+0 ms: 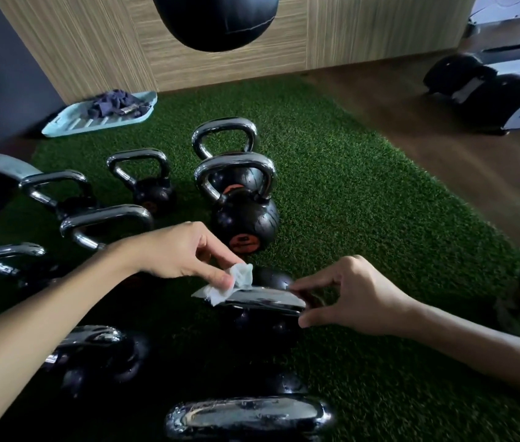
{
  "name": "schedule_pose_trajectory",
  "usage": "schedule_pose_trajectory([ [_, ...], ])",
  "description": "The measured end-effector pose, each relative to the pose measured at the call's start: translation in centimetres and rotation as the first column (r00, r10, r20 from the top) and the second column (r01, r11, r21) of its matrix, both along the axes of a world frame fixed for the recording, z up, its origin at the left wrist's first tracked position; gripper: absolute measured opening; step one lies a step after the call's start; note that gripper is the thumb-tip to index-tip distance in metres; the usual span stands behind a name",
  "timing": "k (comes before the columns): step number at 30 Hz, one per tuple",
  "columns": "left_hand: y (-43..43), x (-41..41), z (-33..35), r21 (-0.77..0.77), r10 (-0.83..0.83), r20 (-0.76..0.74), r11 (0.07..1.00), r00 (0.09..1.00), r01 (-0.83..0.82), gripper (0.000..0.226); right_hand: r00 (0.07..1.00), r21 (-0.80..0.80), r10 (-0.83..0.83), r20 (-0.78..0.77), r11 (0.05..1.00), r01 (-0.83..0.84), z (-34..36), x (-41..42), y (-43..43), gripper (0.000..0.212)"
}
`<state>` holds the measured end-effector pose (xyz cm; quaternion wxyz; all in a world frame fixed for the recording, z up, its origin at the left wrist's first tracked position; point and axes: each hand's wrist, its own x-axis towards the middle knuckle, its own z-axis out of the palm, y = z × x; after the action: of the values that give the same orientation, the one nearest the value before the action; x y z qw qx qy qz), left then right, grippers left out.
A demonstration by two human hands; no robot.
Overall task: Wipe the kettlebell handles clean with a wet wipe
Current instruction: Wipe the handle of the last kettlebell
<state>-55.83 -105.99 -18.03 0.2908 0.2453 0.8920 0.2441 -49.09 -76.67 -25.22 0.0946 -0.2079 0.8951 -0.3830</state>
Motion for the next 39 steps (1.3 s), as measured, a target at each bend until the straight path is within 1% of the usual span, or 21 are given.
schedule_pose_trajectory([
  [2, 0.8, 0.4, 0.1, -0.028, -0.073, 0.038, 0.997, 0.997, 0.074, 0.032, 1.000, -0.023, -0.001, 0.024, 1.000, 0.002, -0.5, 1.1, 0.3, 0.053],
  [6, 3.8, 1.1, -0.6, -0.028, -0.187, 0.134, 0.981, 0.973, 0.192, 0.033, 0.997, -0.042, 0.017, 0.072, 0.999, -0.014, -1.0, 2.8, 0.6, 0.051],
  [9, 5.3, 1.5, -1.1, -0.063, -0.245, 0.166, 0.964, 0.955, 0.258, 0.031, 0.995, -0.068, 0.021, 0.094, 0.998, -0.015, -1.2, 3.7, 0.7, 0.050],
  [12, 4.7, 1.5, -1.1, -0.105, -0.295, 0.171, 0.943, 0.940, 0.315, 0.028, 0.995, -0.078, -0.012, 0.100, 0.997, 0.019, -1.5, 4.2, 1.1, 0.049],
  [16, 2.7, 1.1, -0.5, -0.076, -0.252, 0.193, 0.960, 0.948, 0.270, 0.027, 0.995, -0.084, -0.058, 0.080, 0.994, 0.065, -1.6, 4.2, 1.3, 0.046],
  [19, 2.4, 0.9, -0.7, -0.019, -0.227, 0.133, 0.973, 0.965, 0.231, 0.030, 0.995, -0.083, -0.082, 0.055, 0.993, 0.086, -1.3, 3.3, 0.9, 0.046],
  [22, 2.3, 0.4, -0.4, -0.054, -0.233, 0.090, 0.970, 0.968, 0.239, 0.030, 0.996, -0.078, -0.088, 0.028, 0.993, 0.090, -1.1, 2.1, 0.4, 0.048],
  [27, -1.2, -0.8, -0.5, -0.094, -0.147, 0.206, 0.981, 0.967, 0.169, 0.028, 0.996, -0.070, -0.082, 0.021, 0.994, 0.083, -1.0, 1.3, 0.1, 0.049],
  [32, -2.3, -0.8, -1.7, -0.035, -0.159, 0.266, 0.984, 0.951, 0.174, 0.025, 0.997, -0.065, -0.059, 0.042, 0.996, 0.062, -1.2, 1.8, 0.3, 0.049],
  [34, -2.2, -1.1, -1.9, -0.063, -0.151, 0.287, 0.982, 0.946, 0.176, 0.025, 0.998, -0.058, -0.042, 0.039, 0.997, 0.044, -1.4, 1.9, 0.6, 0.050],
  [35, -2.3, -1.3, -2.2, -0.086, -0.151, 0.298, 0.979, 0.942, 0.184, 0.026, 0.999, -0.059, -0.032, 0.041, 0.998, 0.034, -1.4, 2.1, 0.7, 0.050],
  [38, -2.6, -1.9, -3.5, -0.131, -0.167, 0.333, 0.966, 0.928, 0.221, 0.039, 0.998, -0.058, -0.008, 0.056, 0.998, 0.011, -1.3, 2.5, 0.9, 0.049],
  [39, -2.6, -2.0, -3.7, -0.135, -0.163, 0.350, 0.966, 0.923, 0.222, 0.038, 0.999, -0.058, -0.005, 0.054, 0.998, 0.008, -1.3, 2.7, 0.9, 0.050],
])
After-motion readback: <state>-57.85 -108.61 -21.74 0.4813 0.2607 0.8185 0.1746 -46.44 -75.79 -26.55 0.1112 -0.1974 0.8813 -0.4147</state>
